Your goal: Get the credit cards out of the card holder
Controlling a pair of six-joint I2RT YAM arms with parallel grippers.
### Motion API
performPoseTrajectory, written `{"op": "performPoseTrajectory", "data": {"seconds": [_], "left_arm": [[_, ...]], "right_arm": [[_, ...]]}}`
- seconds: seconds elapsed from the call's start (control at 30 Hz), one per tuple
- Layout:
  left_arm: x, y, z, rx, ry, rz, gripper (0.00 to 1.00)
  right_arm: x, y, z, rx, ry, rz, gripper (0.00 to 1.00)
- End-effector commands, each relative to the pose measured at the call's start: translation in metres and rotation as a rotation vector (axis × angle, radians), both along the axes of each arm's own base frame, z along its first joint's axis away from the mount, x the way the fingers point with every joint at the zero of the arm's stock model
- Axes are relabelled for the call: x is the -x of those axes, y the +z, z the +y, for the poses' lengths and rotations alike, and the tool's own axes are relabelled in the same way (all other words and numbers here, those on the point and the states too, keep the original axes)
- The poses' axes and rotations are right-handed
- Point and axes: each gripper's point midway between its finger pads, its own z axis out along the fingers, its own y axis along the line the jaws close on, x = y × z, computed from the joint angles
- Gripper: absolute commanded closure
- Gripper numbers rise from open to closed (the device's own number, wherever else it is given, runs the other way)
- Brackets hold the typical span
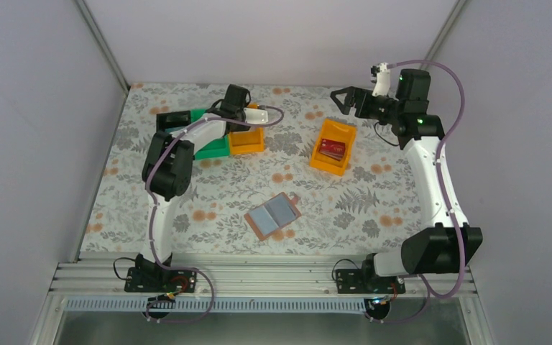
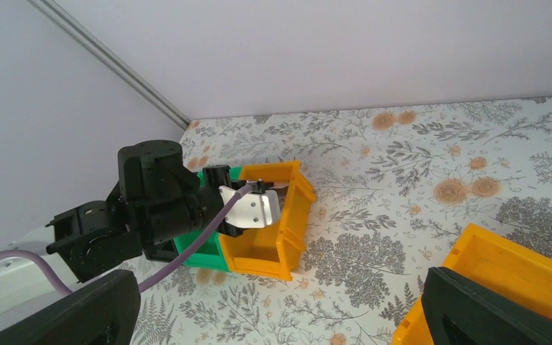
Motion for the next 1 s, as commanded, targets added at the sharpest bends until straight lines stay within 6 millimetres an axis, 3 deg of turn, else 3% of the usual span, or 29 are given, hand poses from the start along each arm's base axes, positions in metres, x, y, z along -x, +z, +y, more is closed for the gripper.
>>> {"op": "performPoseTrajectory", "data": {"seconds": [0.0,0.4,0.6,0.83,0.97], "left_arm": [[-0.011,-0.003,-0.002,-0.012,-0.003,-0.036,0.98],[-0.015,-0.005,0.002,-0.015,0.021,-0.051,0.97],[-0.007,0.016,-0.001,0.029,-0.019,-0.032,0.65],[-0.009,0.052,0.003,0.075,-0.038,-0.053,0.48],[0.013,0.087,-0.002,0.163,-0.121,0.010,0.41]], "right_arm": [[0.000,0.002,0.003,-0.029,0.027,-0.013,0.01],[0.004,0.002,0.007,-0.055,0.049,-0.009,0.01],[0.006,0.004,0.008,-0.057,0.057,-0.018,0.01],[0.006,0.006,0.009,-0.066,0.065,-0.019,0.01],[0.006,0.002,0.007,-0.061,0.051,-0.005,0.01]]}}
